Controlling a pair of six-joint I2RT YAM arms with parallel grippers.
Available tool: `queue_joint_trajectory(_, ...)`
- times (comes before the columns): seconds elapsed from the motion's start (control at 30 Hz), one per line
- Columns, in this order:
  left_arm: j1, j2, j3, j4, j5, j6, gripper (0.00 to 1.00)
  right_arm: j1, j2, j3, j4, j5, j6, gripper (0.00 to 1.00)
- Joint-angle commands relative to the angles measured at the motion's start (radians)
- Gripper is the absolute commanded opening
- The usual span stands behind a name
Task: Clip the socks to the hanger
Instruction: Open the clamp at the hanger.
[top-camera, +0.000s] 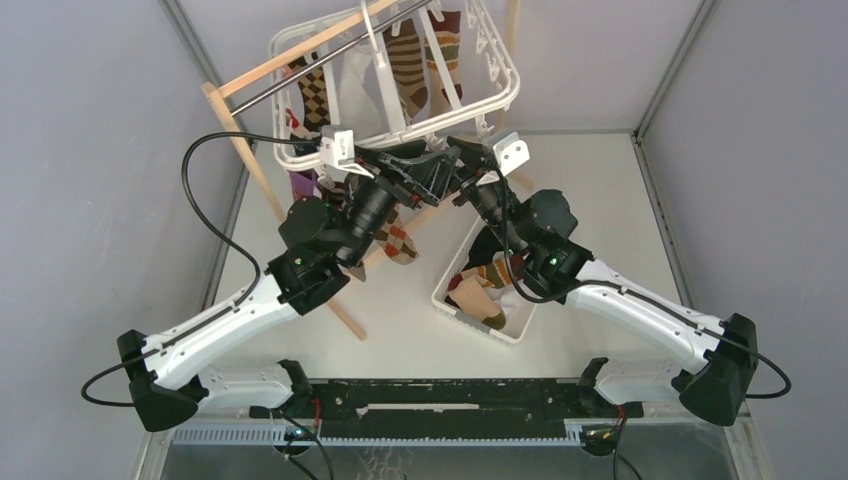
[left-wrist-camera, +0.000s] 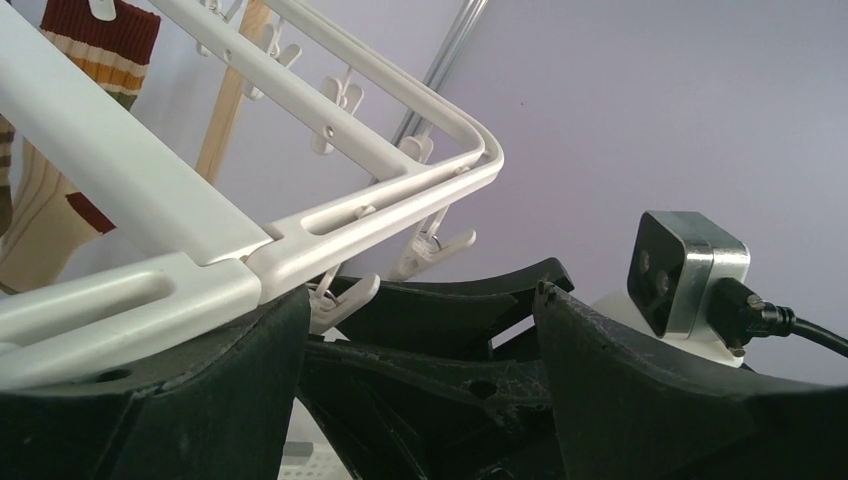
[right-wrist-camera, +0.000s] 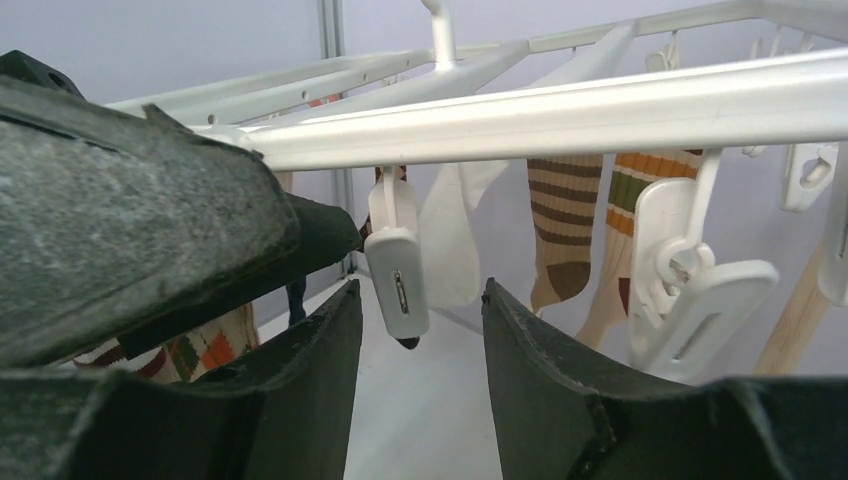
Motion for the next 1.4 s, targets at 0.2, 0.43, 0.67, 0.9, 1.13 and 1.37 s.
queue_joint_trajectory(0.2, -0.001, 0.005, 0.018, -0.008, 0.037, -0.001, 0.86, -0.007, 0.027, 0.006, 0.078, -0.013, 0.029, 0.49)
queue_joint_trajectory(0.43, -0.001, -0.014, 0.004, -0.01, 0.029, 0.003, 0.86, -0.008, 0.048, 0.021, 0.09, -0.015, 0.043, 0.12)
queue_joint_trajectory(0.67, 0.001, -0.028, -0.012, -0.003, 0.017, 0.01, 0.86, 0.001, 0.004, 0.021, 0.035, 0.005, 0.044, 0.0)
queue_joint_trajectory(0.9, 0.005, -0.076, -0.044, -0.015, -0.034, -0.007, 0.89, -0.016, -0.065, 0.072, -0.171, -0.038, 0.075, 0.0)
queue_joint_trajectory(1.13, 0.01, -0.099, -0.054, -0.029, -0.041, -0.034, 0.92, -0.053, -0.124, 0.119, -0.34, -0.146, 0.142, 0.0)
queue_joint_trajectory(1.37, 0.017, -0.079, -0.038, -0.014, 0.032, -0.08, 0.99, -0.056, -0.126, 0.158, -0.423, -0.183, 0.152, 0.0)
